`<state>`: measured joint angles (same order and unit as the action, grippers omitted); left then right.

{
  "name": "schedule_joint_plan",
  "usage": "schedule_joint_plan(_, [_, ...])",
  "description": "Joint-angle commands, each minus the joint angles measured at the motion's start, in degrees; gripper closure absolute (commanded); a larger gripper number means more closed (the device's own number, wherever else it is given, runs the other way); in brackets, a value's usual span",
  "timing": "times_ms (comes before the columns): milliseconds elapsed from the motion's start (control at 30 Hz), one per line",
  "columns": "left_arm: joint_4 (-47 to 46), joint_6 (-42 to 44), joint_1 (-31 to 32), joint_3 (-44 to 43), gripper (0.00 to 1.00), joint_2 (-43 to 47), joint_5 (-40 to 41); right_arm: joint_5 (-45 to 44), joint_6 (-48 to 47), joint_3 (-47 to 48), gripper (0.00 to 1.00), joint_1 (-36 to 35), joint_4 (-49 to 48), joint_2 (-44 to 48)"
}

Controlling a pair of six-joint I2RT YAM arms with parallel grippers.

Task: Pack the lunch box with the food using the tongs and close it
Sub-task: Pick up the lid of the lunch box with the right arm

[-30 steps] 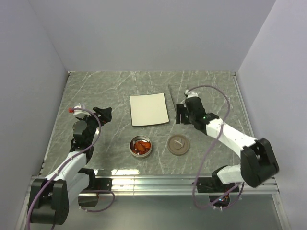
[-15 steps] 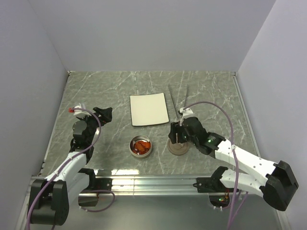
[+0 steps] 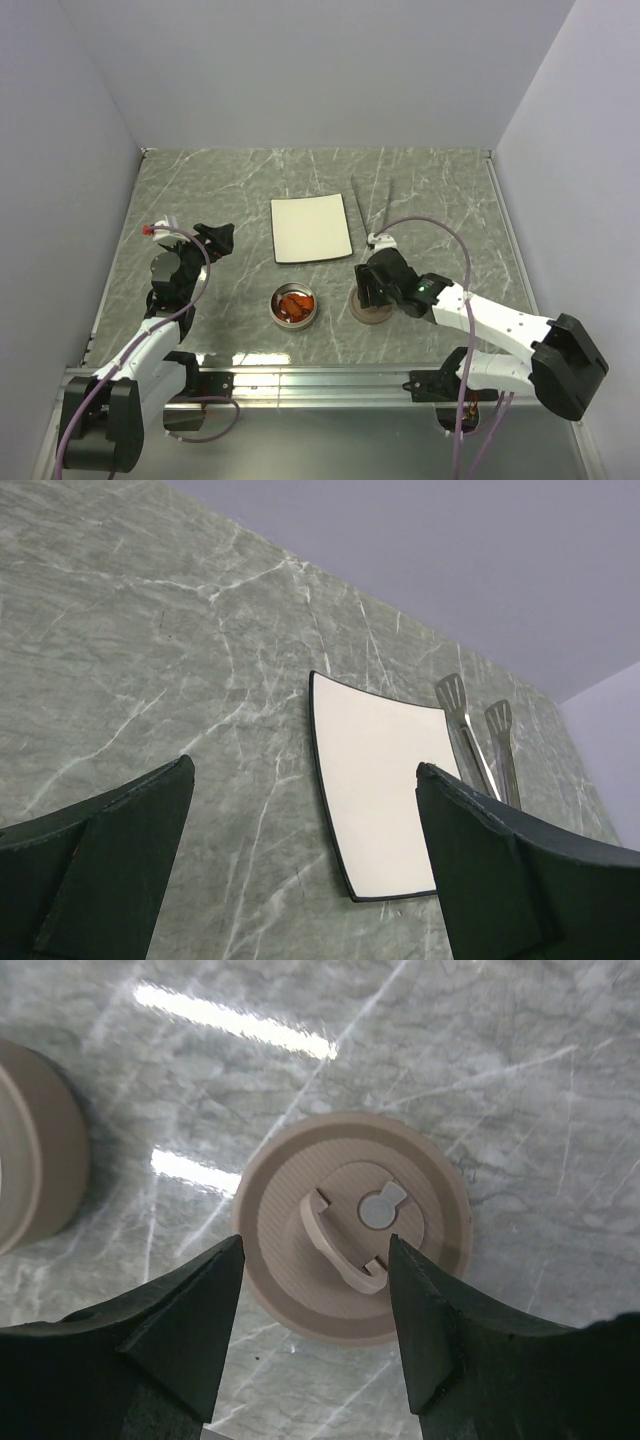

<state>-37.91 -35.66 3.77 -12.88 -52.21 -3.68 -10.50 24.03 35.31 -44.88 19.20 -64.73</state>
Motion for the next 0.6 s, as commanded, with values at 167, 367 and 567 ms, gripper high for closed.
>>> schedule_joint_plan(167, [-2.3,-0.2,-0.3,-0.7,0.01,-0.1,-1.5,-0.7,1.0,2.1,0.36,-0.6,1.5,-3.3])
schedule_joint_plan(367, [-2.3,-0.3,-0.3,-0.7,0.01,-0.1,-1.2,0.6,1.1,3.1,0.44,-0.6,2.4,-7.3])
schedule_joint_plan(567, [-2.3,-0.3,-0.3,-0.7,0.01,0.0,-1.2,1.4,1.4,2.8,0.62,-0.7,2.5,-7.5])
